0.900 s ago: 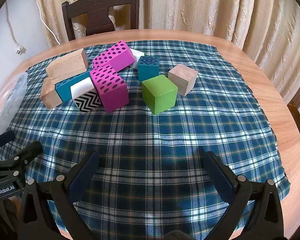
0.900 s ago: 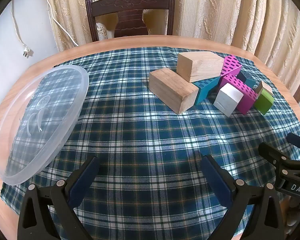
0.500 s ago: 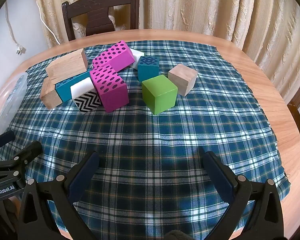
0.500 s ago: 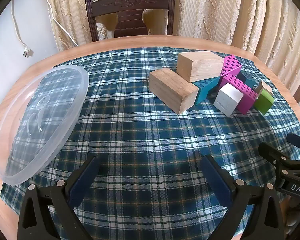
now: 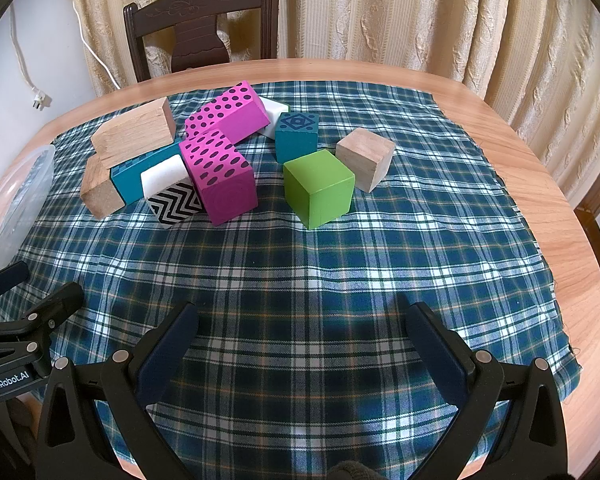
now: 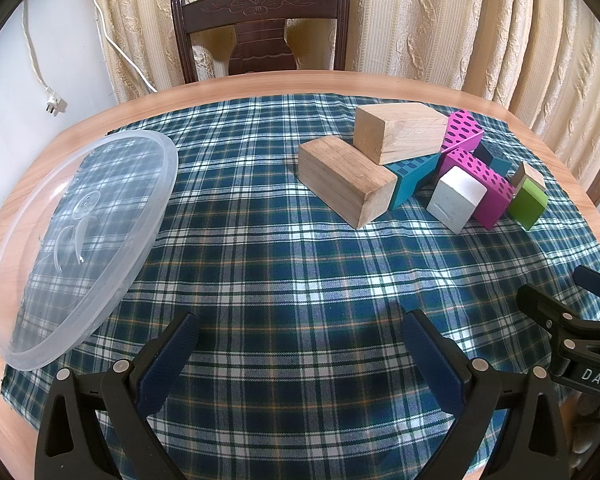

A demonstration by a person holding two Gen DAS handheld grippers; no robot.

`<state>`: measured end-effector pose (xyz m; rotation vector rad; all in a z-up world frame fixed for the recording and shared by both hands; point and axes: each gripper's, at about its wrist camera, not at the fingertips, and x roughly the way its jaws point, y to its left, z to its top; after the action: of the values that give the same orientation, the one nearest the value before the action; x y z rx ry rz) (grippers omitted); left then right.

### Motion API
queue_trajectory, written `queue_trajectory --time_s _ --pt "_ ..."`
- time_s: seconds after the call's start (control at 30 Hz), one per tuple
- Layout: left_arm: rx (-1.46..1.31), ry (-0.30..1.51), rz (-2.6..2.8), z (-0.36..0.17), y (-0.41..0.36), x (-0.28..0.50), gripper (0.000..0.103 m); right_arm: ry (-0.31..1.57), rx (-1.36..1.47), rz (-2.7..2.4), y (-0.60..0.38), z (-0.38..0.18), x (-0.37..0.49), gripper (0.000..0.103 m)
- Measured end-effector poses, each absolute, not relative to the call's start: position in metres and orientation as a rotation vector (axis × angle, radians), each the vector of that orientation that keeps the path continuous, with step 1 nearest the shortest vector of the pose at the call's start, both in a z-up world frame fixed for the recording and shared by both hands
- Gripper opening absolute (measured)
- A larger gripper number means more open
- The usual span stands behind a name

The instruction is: Organize rigid objects

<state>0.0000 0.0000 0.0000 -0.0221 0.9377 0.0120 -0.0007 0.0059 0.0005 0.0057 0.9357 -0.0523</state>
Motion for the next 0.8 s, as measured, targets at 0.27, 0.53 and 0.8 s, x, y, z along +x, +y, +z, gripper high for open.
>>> queue_trajectory --time_s 0.27,0.53,0.8 --pt "-0.022 0.938 0.012 0.0 0.0 0.0 0.103 0.94 0.006 -0.055 0.0057 -0.0002 -0.0021 0.103" --pt "-0.022 0.938 0.012 0.0 -0.0001 0.0 0.103 1.002 0.025 -0.082 0.0063 0.0022 0.0064 0.103" --pt "-0.024 0.935 0.016 0.0001 -0.0003 -0.0007 0.103 0.971 0.031 -0.093 0.0063 0.0 0.0011 0.103"
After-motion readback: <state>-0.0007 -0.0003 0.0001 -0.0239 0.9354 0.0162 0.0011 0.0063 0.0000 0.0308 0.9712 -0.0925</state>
